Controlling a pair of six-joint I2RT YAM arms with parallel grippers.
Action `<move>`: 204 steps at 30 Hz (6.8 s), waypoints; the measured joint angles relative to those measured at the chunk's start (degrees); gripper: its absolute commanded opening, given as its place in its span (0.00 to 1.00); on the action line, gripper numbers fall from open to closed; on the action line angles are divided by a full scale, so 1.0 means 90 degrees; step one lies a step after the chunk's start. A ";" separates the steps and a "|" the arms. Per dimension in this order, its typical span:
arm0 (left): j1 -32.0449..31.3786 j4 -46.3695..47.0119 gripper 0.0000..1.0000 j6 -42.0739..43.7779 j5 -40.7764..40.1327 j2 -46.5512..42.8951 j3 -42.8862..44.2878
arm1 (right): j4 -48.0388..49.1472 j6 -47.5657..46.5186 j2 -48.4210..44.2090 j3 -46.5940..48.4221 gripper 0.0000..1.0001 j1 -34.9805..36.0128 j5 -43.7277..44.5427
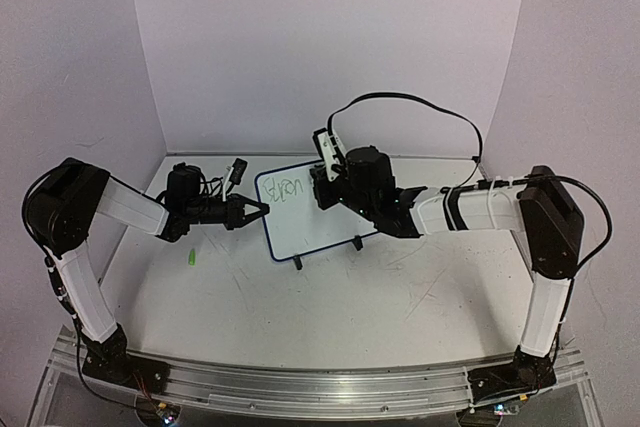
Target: Write a sentence on the whiteboard
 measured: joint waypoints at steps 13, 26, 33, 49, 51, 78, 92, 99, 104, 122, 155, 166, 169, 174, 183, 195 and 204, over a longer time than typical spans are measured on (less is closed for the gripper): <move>-0.0003 -0.0065 0.00 0.0004 -0.0003 0.0000 0.0042 | -0.0010 -0.0004 0.0175 0.0312 0.00 -0.0012 0.0123; -0.0003 -0.0124 0.00 0.0005 -0.0027 0.0000 0.0063 | -0.0029 -0.0024 0.0279 0.0520 0.00 -0.0005 0.0015; -0.0003 -0.0121 0.00 0.0022 -0.0007 0.0000 0.0063 | -0.0041 0.0038 0.0289 0.0516 0.00 0.0074 -0.0031; -0.0005 -0.0155 0.00 0.0022 -0.0044 -0.0010 0.0063 | -0.0027 0.0333 0.0289 0.0146 0.00 0.0156 0.0116; -0.0005 -0.0155 0.00 0.0022 -0.0046 -0.0010 0.0063 | -0.0028 0.0333 0.0289 0.0146 0.00 0.0158 0.0172; -0.0005 -0.0168 0.00 0.0017 -0.0053 -0.0010 0.0068 | -0.0017 -0.0057 0.0289 0.0450 0.00 0.0015 0.0355; -0.0005 -0.0177 0.00 0.0002 -0.0085 -0.0010 0.0068 | 0.0058 0.0272 0.0260 0.0101 0.00 0.0059 0.0331; -0.0005 -0.0177 0.00 0.0002 -0.0075 -0.0010 0.0068 | 0.0026 0.0501 0.0233 -0.0055 0.00 0.0105 0.0328; -0.0005 -0.0175 0.00 0.0010 -0.0057 -0.0010 0.0068 | 0.0009 0.0637 0.0233 -0.0101 0.00 0.0150 0.0326; -0.0005 -0.0170 0.00 0.0049 -0.0022 -0.0010 0.0068 | -0.0147 0.0761 0.0253 0.0070 0.00 0.0231 0.0060; -0.0010 -0.0172 0.00 0.0053 -0.0022 -0.0010 0.0070 | 0.0009 0.0637 -0.0008 0.0086 0.00 -0.0219 -0.0255; -0.0010 -0.0172 0.00 0.0049 -0.0032 -0.0012 0.0070 | 0.0008 0.0644 0.0061 0.0107 0.00 -0.0199 -0.0153; -0.0010 -0.0175 0.00 0.0049 -0.0034 -0.0012 0.0070 | 0.0007 0.0644 0.0061 0.0107 0.00 -0.0189 -0.0029; -0.0010 -0.0175 0.00 0.0046 -0.0044 -0.0012 0.0070 | 0.0022 0.0644 0.0061 0.0089 0.00 -0.0187 0.0180; -0.0010 -0.0177 0.00 0.0046 -0.0052 -0.0012 0.0070 | 0.0024 0.0640 0.0061 0.0076 0.00 -0.0189 0.0384; -0.0010 -0.0180 0.00 0.0046 -0.0054 -0.0012 0.0070 | 0.0040 0.0556 0.0058 0.0076 0.00 -0.0197 0.0520; -0.0010 -0.0180 0.00 0.0046 -0.0056 -0.0012 0.0070 | 0.0070 0.0464 0.0058 0.0078 0.00 -0.0206 0.0508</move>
